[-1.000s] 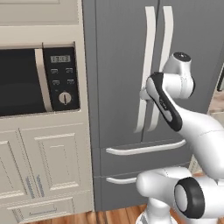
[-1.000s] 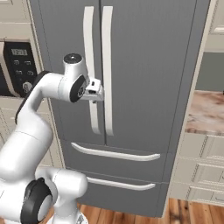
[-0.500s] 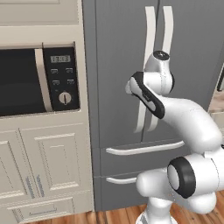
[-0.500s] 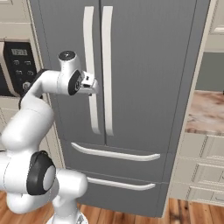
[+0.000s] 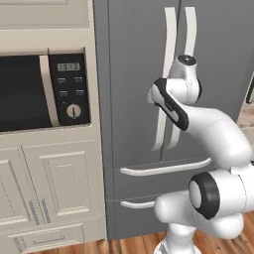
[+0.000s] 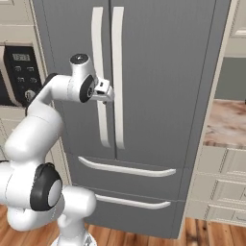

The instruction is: Gather the eggplant and sweet potato from the fridge and place them on a tray on the dining counter. Then gather the steak and chicken drumstick from the fridge and place them on the other tray.

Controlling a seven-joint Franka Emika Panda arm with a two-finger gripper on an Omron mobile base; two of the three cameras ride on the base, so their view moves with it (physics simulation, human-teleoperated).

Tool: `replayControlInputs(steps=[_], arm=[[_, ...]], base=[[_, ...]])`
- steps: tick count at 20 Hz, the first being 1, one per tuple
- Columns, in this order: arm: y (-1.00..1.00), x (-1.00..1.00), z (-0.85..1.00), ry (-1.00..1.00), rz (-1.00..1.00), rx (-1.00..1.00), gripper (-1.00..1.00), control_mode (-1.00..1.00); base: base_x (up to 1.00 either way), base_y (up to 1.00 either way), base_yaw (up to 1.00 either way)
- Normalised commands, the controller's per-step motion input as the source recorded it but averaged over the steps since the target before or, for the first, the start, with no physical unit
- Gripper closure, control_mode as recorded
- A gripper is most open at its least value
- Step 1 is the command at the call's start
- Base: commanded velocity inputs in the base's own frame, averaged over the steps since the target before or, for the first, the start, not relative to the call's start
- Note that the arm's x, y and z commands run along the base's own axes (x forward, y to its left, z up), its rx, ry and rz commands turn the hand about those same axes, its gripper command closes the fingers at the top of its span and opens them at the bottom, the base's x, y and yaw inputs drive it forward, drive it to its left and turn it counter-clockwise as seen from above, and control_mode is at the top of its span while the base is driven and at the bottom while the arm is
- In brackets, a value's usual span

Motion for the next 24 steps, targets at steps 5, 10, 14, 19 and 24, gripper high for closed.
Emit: replayControlInputs(steps=[5,10,14,19,24], arm=[[-0.29,0.14,0.00,-0.08,0.00,0.00,-1.00,-1.00],[0.12,0.37,0.00,-0.16,0.00,0.00,-1.00,-1.00],[0.26,0.21,0.00,-0.12,0.00,0.00,-1.00,-1.00],[0.07,0.30,0.00,-0.03,0.00,0.00,-1.00,-1.00],[0.00,0.45,0.00,-0.03,0.00,0.00,-1.00,-1.00]], base=[[0.00,0.00,0.00],[0.00,0.00,0.00],[0.00,0.00,0.00],[0.00,0.00,0.00],[0.00,0.00,0.00]])
